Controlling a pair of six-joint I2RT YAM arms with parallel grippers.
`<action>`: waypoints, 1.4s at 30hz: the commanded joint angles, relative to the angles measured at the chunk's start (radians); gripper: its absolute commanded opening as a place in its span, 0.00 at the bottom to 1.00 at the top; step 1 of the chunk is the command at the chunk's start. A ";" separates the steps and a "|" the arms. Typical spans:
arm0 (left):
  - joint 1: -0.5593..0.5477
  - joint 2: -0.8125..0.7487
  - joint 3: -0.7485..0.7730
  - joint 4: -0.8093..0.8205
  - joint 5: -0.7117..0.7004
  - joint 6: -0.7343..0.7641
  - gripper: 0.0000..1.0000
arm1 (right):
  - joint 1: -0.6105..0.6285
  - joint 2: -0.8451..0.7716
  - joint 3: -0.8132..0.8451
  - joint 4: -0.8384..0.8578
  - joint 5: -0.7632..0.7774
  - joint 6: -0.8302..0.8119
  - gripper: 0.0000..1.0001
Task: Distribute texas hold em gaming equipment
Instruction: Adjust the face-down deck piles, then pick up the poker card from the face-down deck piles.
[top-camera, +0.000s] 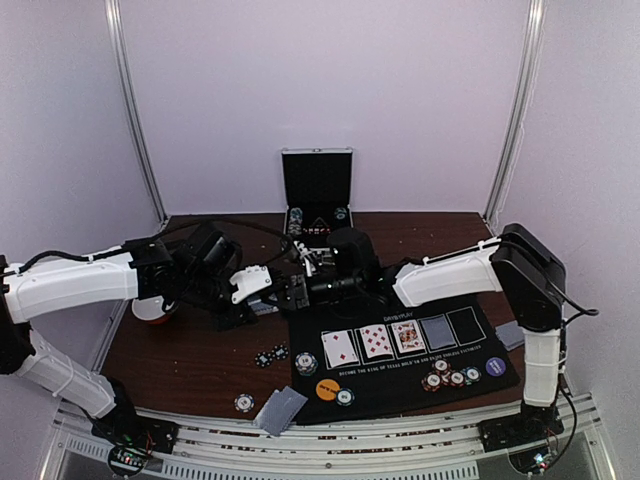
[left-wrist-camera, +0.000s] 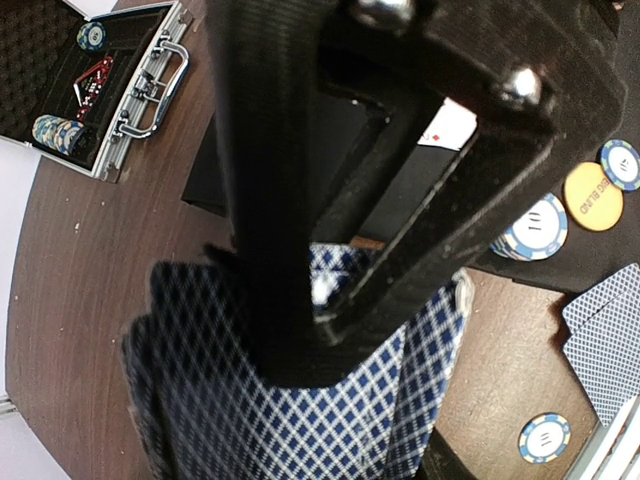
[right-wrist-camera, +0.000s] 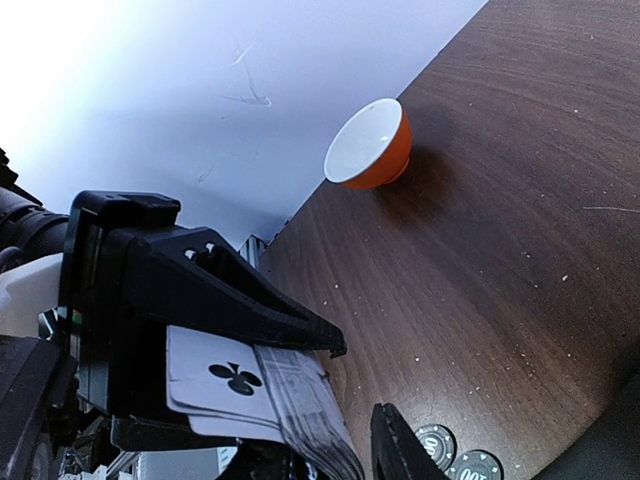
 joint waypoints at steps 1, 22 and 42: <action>0.015 -0.017 0.018 0.073 -0.037 -0.003 0.36 | 0.006 -0.049 0.004 -0.105 0.020 -0.050 0.31; 0.015 -0.031 0.018 0.073 -0.027 -0.012 0.36 | -0.002 -0.058 0.058 -0.062 -0.093 -0.114 0.54; 0.014 -0.034 0.017 0.073 -0.020 -0.010 0.35 | -0.040 0.037 0.076 0.059 0.013 -0.032 0.50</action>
